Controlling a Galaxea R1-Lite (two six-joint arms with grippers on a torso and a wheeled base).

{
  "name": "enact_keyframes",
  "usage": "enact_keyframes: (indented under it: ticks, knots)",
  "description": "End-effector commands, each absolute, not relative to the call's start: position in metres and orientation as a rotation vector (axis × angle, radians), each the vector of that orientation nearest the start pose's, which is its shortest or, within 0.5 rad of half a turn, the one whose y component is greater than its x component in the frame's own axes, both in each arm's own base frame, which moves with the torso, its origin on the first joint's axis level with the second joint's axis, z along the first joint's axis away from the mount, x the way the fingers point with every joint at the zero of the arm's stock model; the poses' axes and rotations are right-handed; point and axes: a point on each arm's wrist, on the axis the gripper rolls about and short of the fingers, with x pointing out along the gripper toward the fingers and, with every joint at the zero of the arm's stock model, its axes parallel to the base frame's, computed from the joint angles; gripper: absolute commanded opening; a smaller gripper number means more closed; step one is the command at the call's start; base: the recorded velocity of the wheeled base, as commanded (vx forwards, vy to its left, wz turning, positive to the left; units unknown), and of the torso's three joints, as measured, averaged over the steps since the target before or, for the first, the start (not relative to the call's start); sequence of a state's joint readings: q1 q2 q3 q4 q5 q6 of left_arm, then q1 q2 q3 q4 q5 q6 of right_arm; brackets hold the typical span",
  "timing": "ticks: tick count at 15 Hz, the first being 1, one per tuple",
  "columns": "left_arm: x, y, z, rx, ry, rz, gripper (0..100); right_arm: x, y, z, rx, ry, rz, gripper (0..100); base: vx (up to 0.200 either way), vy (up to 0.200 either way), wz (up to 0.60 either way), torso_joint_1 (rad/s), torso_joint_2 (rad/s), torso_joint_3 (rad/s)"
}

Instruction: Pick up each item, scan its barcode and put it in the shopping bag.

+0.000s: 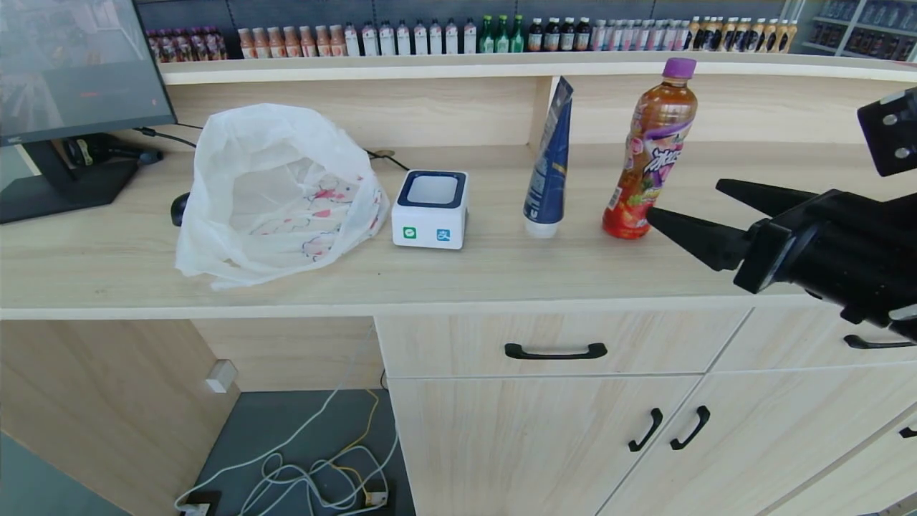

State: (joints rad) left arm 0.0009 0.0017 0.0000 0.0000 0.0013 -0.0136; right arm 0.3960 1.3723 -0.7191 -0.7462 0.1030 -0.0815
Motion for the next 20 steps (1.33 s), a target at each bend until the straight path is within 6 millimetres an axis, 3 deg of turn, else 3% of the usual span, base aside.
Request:
enact_keyframes:
  ticks: [1,12,20]
  knots:
    - [-0.023,0.0,0.076,-0.014,0.002,0.003,100,0.222,0.114,0.256,-0.061,-0.12,0.504,100,0.0,0.0,0.0,0.0,0.0,0.0]
    - [-0.023,0.0,0.076,-0.014,0.002,0.002,100,0.21,0.162,0.259,-0.096,-0.128,0.293,100,0.0,0.0,0.0,0.0,0.0,0.0]
    - [-0.023,0.0,0.076,-0.014,0.002,0.003,100,0.234,0.204,0.27,-0.097,-0.179,0.263,100,0.0,0.0,0.0,0.0,0.0,0.0]
